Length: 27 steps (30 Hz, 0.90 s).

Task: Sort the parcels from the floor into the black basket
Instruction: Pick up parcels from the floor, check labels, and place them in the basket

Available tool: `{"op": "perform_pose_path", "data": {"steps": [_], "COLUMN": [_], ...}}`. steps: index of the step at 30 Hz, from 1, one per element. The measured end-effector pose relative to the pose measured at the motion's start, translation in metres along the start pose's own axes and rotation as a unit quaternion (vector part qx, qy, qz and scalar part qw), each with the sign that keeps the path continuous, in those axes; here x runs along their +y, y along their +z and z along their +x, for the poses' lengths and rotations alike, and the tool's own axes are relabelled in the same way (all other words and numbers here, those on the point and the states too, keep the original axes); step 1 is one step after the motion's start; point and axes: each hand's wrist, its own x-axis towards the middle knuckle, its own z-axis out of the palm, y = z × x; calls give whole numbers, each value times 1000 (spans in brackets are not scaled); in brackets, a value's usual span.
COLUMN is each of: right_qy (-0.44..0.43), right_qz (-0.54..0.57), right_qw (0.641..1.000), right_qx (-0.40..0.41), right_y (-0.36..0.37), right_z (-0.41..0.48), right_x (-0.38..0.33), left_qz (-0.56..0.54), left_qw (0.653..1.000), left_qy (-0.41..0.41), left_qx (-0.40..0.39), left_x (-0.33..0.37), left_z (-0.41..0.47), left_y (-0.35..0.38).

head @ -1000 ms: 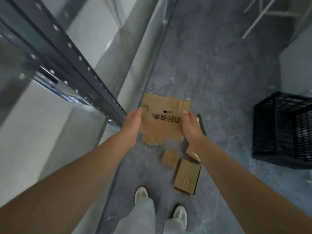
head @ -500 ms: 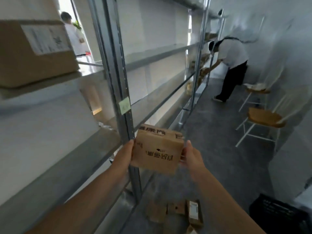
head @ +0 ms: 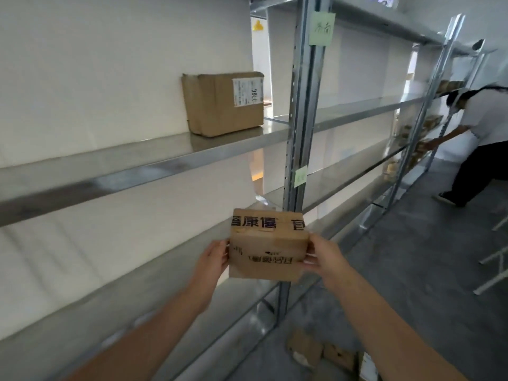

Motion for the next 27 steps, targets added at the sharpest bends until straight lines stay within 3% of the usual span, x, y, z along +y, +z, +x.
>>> {"op": "perform_pose_path", "data": {"steps": [4,13,18,21,24,27], "right_qy": [-12,-16,7,13,38,70], "right_qz": [-28,32,11,22,34,33], "right_qw": [998,986,970,958,942,921], "right_qx": [-58,-164,-244,-287,-332,-382], "right_y": [36,73,66,56,52,57], "right_z": [-24,-66,-79,-89,-99,-115], "right_x": [12,11,13,23,44,66], "left_qz": [-43,-87,-8,14,16,18], "left_qw": [999,986,970,965,966,948], "left_qy": [7,42,77,93,69,43], "left_qx": [32,135,231,243,249,316], "left_x": [3,4,0,-6,-14,-27], "left_z": [-32,-113,-160,-189,-216,-245], "left_y": [-41,-80,-74,-66,-61,-64]}}
